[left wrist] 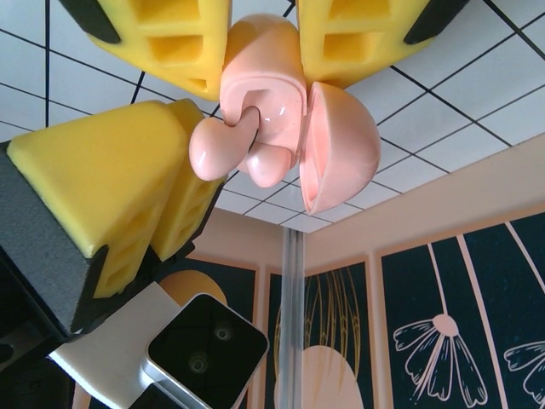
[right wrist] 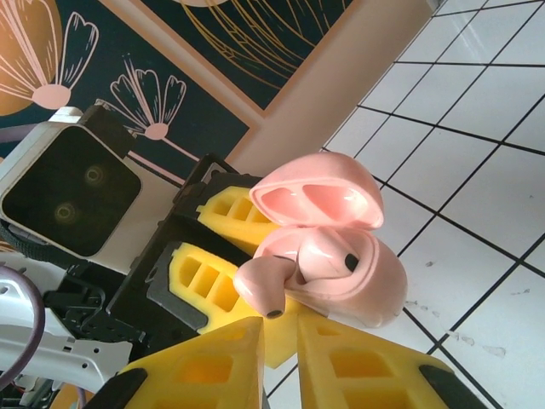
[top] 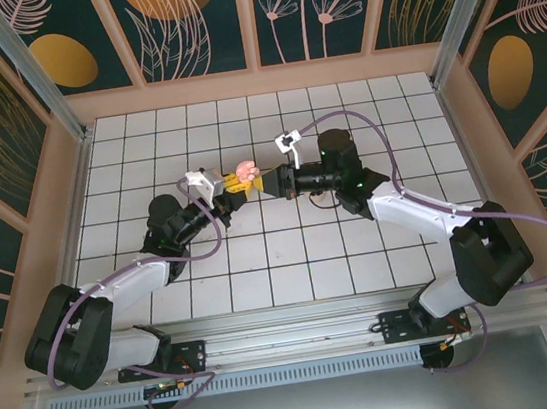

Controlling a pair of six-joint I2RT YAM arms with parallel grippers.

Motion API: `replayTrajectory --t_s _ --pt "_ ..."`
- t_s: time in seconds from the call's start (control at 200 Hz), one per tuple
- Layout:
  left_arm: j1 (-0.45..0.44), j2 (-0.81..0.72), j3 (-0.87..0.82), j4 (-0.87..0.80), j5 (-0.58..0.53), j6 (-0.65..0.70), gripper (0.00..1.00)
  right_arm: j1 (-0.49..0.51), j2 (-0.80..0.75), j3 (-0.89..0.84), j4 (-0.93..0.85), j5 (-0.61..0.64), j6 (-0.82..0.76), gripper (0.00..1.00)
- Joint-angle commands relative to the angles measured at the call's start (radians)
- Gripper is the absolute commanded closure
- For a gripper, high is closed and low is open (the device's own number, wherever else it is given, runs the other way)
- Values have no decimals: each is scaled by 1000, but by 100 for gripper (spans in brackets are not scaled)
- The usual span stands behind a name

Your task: Insert wireless bluetooth earbuds into charging case

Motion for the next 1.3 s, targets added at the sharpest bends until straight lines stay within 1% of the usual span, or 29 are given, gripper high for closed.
replayTrajectory --t_s 0.0,0.2,0.35,0.41,0.571,0.706,0.746,0.861,1.101,1.296 --pt "0 -25 28 6 16 20 88 -6 9 34 52 -28 8 82" --pt "-1 -24 24 4 16 20 88 -5 -9 34 18 -21 -5 82" --pt "0 -21 23 5 16 19 88 -7 -47 9 -32 -8 -22 74" --pt "0 -21 23 4 18 21 88 -9 -65 -5 -40 -1 -27 72" --pt "0 -22 23 4 20 19 88 -29 -96 -24 15 5 -4 71" --pt "0 -23 25 2 20 19 88 -38 -76 -7 28 -3 -1 64" --pt "0 -24 26 0 18 19 88 -37 -70 -4 38 -6 1 63" --pt "0 -26 24 -5 18 21 88 -39 -51 9 55 -18 6 64" --pt "1 -27 26 -9 18 23 88 -37 -24 20 83 -46 23 72" --pt "0 -28 25 -10 21 23 88 -36 -19 21 99 -56 31 74"
